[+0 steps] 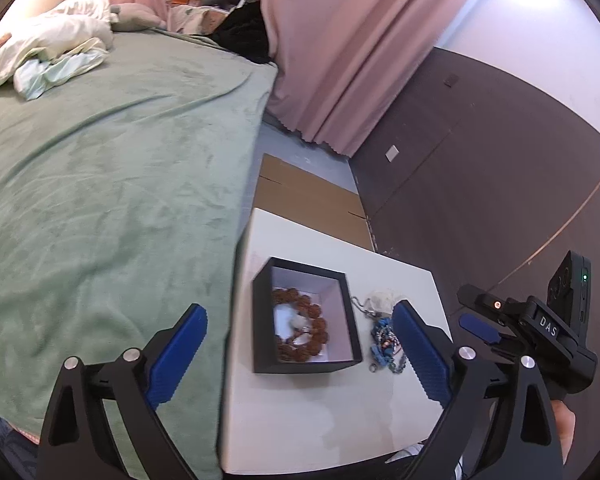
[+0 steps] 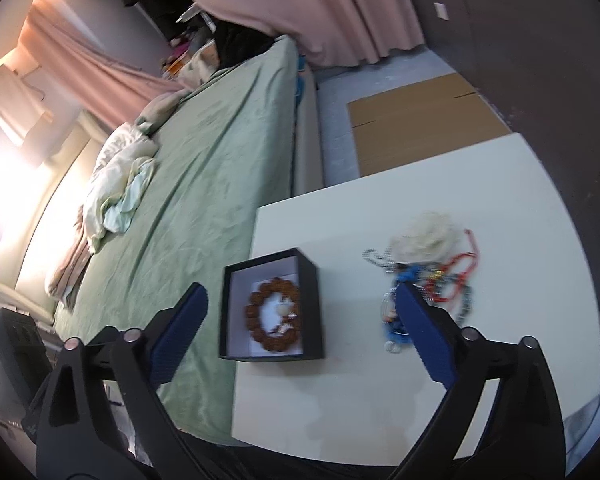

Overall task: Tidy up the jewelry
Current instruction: 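Carry the brown bead bracelet into the black box and open the left gripper, then grasp the silver hoop earring with the left gripper and lift it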

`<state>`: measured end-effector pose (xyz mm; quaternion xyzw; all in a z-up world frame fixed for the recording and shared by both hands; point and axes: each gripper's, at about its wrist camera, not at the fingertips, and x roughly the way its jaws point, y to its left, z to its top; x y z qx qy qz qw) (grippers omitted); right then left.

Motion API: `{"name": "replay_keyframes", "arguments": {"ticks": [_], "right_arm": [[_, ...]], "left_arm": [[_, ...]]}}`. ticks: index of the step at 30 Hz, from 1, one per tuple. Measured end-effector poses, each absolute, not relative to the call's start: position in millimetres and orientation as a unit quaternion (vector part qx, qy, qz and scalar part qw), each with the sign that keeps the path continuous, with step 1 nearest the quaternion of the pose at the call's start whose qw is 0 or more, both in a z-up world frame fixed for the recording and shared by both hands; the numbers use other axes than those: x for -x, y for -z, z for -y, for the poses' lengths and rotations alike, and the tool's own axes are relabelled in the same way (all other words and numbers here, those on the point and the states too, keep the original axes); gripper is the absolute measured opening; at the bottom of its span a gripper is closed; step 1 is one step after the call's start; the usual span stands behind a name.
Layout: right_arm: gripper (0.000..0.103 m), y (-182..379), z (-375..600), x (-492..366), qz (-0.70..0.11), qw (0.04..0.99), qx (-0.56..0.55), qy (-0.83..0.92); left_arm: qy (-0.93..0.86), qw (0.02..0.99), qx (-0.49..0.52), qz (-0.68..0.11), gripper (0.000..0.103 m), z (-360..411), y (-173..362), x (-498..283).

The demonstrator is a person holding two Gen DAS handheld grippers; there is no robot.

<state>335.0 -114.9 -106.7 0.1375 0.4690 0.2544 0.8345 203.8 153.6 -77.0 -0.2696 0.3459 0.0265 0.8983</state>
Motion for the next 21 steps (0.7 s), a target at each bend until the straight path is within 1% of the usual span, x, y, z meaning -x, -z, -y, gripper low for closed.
{"name": "replay_keyframes", "arguments": {"ticks": [2, 11, 17, 19, 21], "right_arm": [[0.098, 109, 127, -335, -0.470, 0.836, -0.143, -0.245], [0.098, 128, 178, -333, -0.476, 0.831, -0.183, -0.221], [0.098, 137, 205, -329, -0.474, 0.828, -0.200, -0.223], [0.098, 140, 214, -329, -0.472, 0.828, -0.206, -0.221], [0.098, 145, 225, -329, -0.471, 0.828, -0.214, -0.217]], "left_arm": [[-0.020, 0.899, 0.263, -0.349, 0.091, -143, 76, -209], [0.006, 0.899, 0.240, -0.366, 0.090, -99, 79, -232], [0.031, 0.893, 0.222, -0.390, 0.075, -63, 90, -251], [0.042, 0.891, 0.217, -0.397, 0.067, -51, 94, -259], [0.051, 0.887, 0.210, -0.408, 0.061, -40, 98, -269]]}}
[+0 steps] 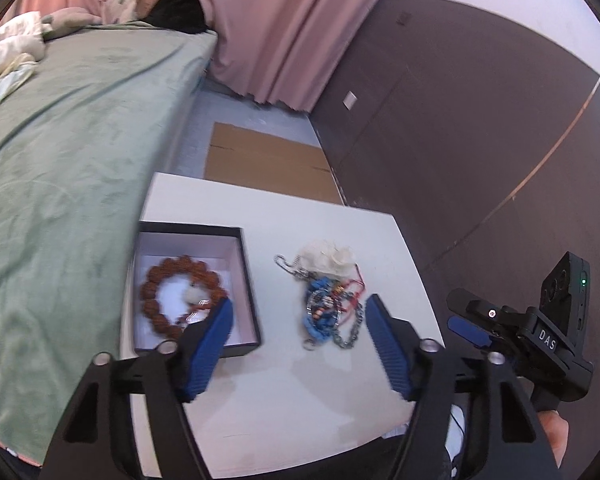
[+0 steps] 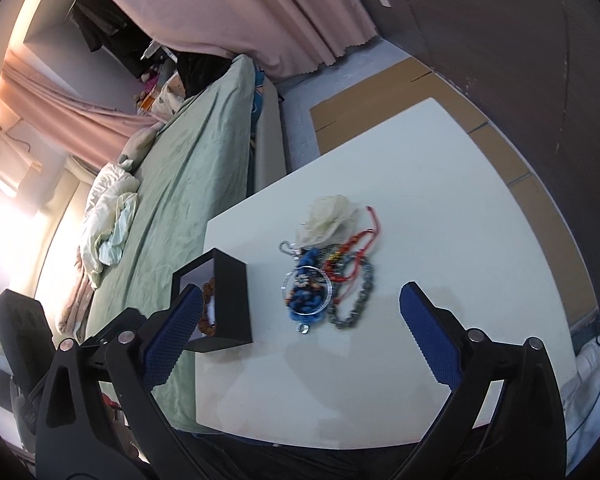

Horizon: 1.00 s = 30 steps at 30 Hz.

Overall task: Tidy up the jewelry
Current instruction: 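Grasp the silver hoop earring with the left gripper and lift it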

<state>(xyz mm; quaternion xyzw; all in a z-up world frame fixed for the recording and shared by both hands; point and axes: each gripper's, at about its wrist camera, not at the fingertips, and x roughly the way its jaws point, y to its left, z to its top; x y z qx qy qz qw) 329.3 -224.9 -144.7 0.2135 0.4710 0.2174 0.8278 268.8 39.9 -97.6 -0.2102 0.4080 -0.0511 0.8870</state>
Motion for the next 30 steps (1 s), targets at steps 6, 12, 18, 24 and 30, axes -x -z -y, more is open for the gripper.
{"name": "replay_keyframes", "arguments": {"ticks": [6, 12, 18, 24, 30], "right_arm": [[0.098, 152, 252, -327, -0.467, 0.827, -0.232, -0.210], [0.098, 159, 273, -325, -0.471, 0.820, -0.241, -0.216], [0.098, 165, 291, -319, -0.472, 0.819, -0.244, -0.215], [0.098, 173, 310, -315, -0.475, 0.817, -0.254, -0.207], [0.098, 185, 322, -315, -0.481, 0.809, -0.274, -0.200]], "left_arm": [[0.049, 0.889, 0.140, -0.433, 0.068, 0, 111, -288], [0.050, 0.887, 0.098, -0.449, 0.068, 30, 129, -303], [0.041, 0.887, 0.021, -0.459, 0.075, 60, 149, -317], [0.053, 0.872, -0.086, -0.479, 0.078, 84, 172, -323], [0.039, 0.845, -0.156, -0.510, 0.078, 93, 195, -332]]}}
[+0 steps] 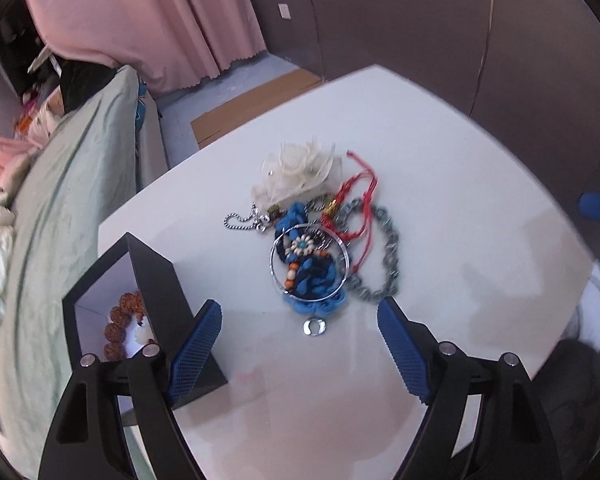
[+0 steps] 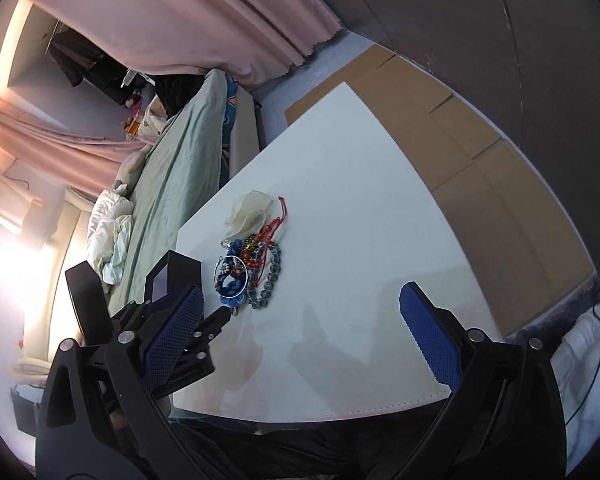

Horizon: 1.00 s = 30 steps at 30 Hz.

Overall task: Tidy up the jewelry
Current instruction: 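Grasp the silver hoop earring with the left gripper and lift it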

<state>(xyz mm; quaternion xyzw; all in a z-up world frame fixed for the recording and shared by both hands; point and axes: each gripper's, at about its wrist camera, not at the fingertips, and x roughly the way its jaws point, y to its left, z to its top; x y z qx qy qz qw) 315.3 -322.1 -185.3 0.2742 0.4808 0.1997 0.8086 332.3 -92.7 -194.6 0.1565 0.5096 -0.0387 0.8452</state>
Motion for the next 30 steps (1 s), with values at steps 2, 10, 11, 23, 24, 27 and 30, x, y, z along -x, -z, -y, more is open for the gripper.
{"name": "replay_keyframes", "arguments": {"ticks": [2, 10, 11, 23, 24, 27, 30], "right_arm": [[0.098, 188, 322, -314, -0.482, 0.807, -0.276, -0.201], [0.098, 192, 333, -312, -0.486, 0.803, -0.281, -0.199], [0.098, 192, 334, -312, -0.486, 0.803, -0.282, -0.198], [0.098, 195, 326, -309, -0.496, 0.798, -0.278, -0.200], [0.098, 195, 324, -309, -0.497, 0.797, -0.278, -0.201], [0.098, 196, 320, -309, -0.500, 0.795, -0.276, -0.202], [0.098, 196, 316, -310, -0.502, 0.795, -0.273, -0.204]], "left_arm": [[0.028, 0.836, -0.168, -0.522, 0.076, 92, 202, -336], [0.010, 0.821, -0.183, -0.540, 0.073, 93, 223, -355], [0.009, 0.822, -0.184, -0.538, 0.074, 93, 223, -357], [0.037, 0.832, -0.168, -0.527, 0.056, 94, 224, -376], [0.043, 0.832, -0.166, -0.527, 0.050, 95, 223, -377], [0.041, 0.835, -0.165, -0.524, 0.047, 95, 223, -376], [0.046, 0.839, -0.146, -0.522, 0.047, 89, 219, -376]]}}
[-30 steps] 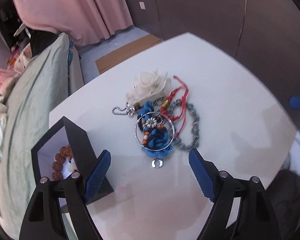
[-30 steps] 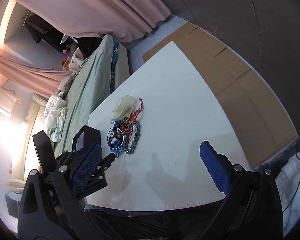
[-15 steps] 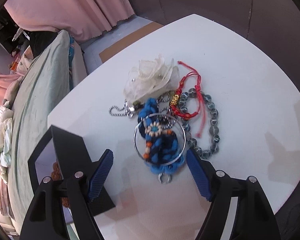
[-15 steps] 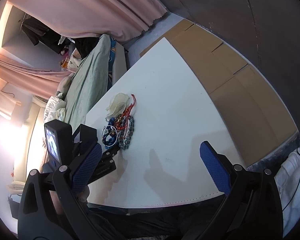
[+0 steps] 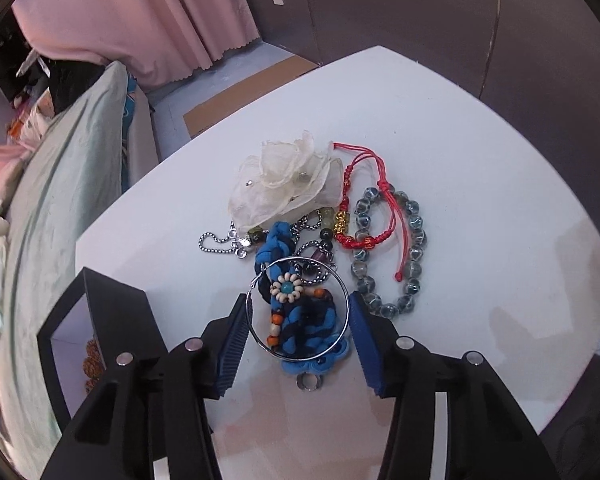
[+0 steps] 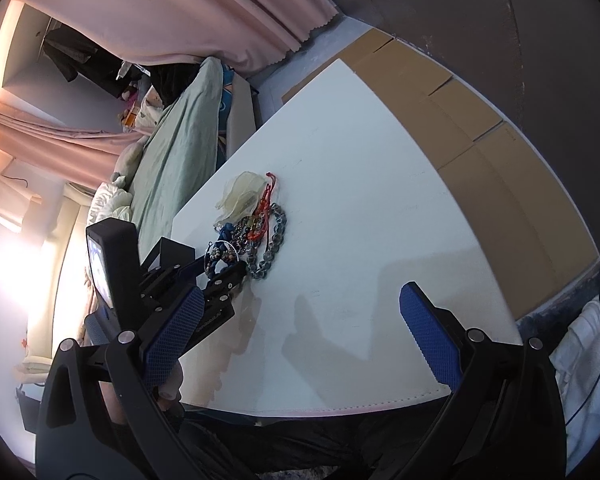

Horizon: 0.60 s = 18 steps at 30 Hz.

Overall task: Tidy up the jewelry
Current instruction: 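Grasp the silver hoop earring with the left gripper and lift it, then place the silver hoop earring into the black box with the left gripper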

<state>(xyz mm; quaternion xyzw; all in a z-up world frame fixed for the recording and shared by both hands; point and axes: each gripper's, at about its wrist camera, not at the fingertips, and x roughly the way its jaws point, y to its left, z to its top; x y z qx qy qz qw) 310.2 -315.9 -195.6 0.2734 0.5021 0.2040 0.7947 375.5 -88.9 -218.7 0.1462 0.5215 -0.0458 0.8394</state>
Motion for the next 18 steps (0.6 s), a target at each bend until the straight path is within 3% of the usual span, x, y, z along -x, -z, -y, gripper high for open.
{"name": "replay_keyframes", "arguments": {"ticks": [16, 18], "right_arm": [[0.097, 192, 262, -329, -0.501, 0.817, -0.186, -0.216], [0.088, 193, 251, -333, -0.501, 0.822, -0.162, -0.216]], "left_arm": [[0.046, 0.876, -0.055, -0.476, 0.047, 46, 156, -337], [0.042, 0.879, -0.041, -0.473, 0.047, 36, 151, -330]]}}
